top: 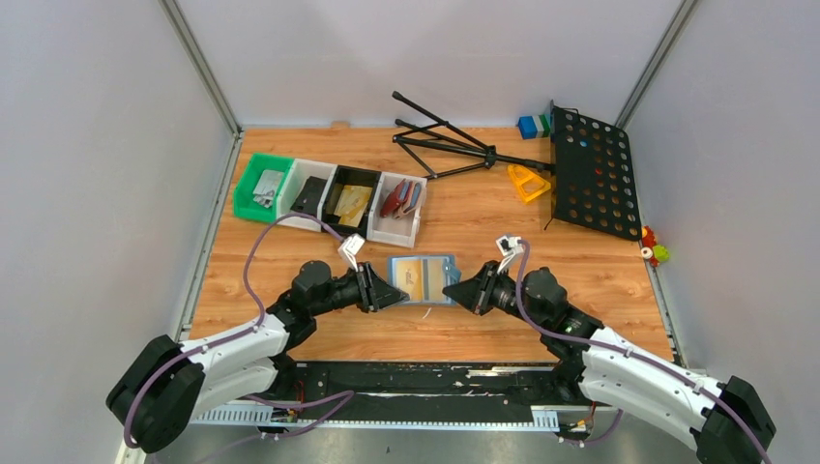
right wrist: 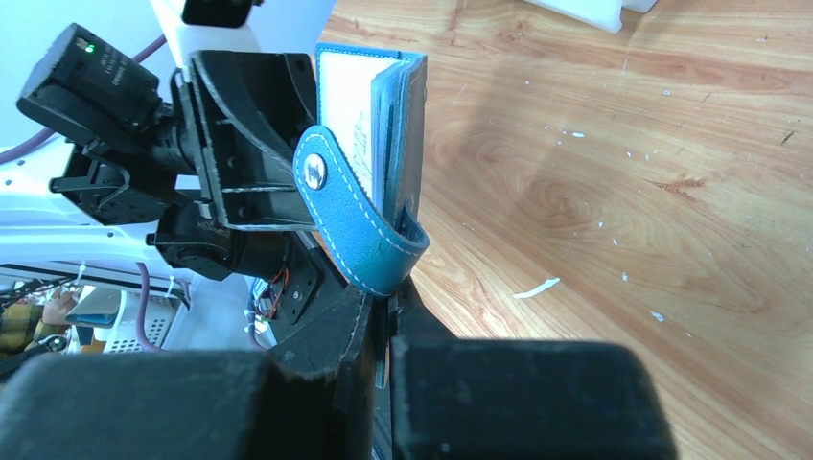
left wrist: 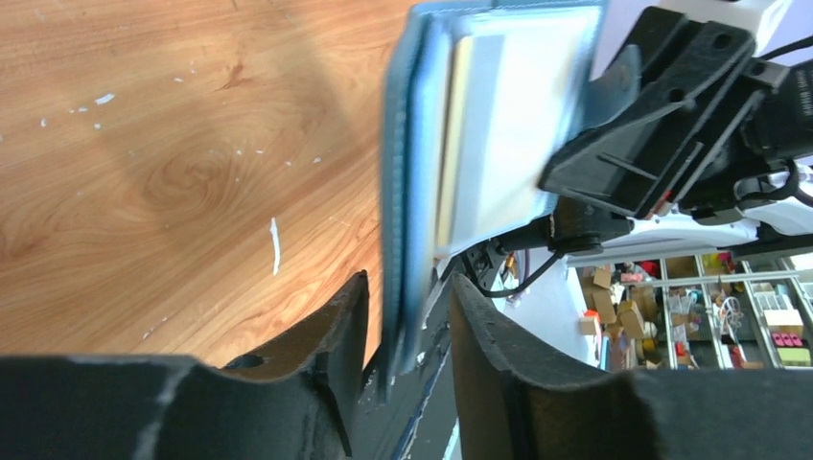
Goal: Take the credit cards out of the card holder
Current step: Remove the credit card from the card holder.
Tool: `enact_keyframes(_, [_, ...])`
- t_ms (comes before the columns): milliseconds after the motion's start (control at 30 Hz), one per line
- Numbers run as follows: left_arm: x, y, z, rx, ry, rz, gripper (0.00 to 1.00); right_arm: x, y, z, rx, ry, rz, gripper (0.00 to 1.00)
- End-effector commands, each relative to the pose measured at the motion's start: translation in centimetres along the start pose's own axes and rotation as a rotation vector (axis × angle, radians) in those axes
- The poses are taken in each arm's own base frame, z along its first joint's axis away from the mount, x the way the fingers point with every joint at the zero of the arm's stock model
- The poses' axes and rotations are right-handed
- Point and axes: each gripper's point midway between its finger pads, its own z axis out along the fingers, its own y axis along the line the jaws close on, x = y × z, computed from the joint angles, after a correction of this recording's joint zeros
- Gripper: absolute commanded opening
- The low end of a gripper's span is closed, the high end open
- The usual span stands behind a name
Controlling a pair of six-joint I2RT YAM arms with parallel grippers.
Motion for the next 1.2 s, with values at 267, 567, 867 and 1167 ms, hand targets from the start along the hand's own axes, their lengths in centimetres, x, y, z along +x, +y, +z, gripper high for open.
enact_keyframes(267, [-1.6, -1.2, 0.0, 0.026, -0.053, 0.033, 0.19, -1.1, 0.6, -0.2, -0.021, -0.051, 0.016, 0.0])
enact_keyframes(567, [-1.5, -0.9, -0.4, 0.001, -0.052, 0.036, 0.0, -0.5, -5.7, -1.6, 0.339, -0.045, 0.05, 0.15])
enact_keyframes(867, [-1.2, -0.3, -0.5, -0.024, -0.044, 0.03, 0.0, -2.8, -4.2, -2.9, 0.29, -0.125, -0.008, 0.25])
enact_keyframes(1167, [-1.3, -0.4, -0.3, -0.021, -0.035, 0.031, 0.0, -4.0, 3.4, -1.9, -0.052, -0.074, -0.112, 0.3])
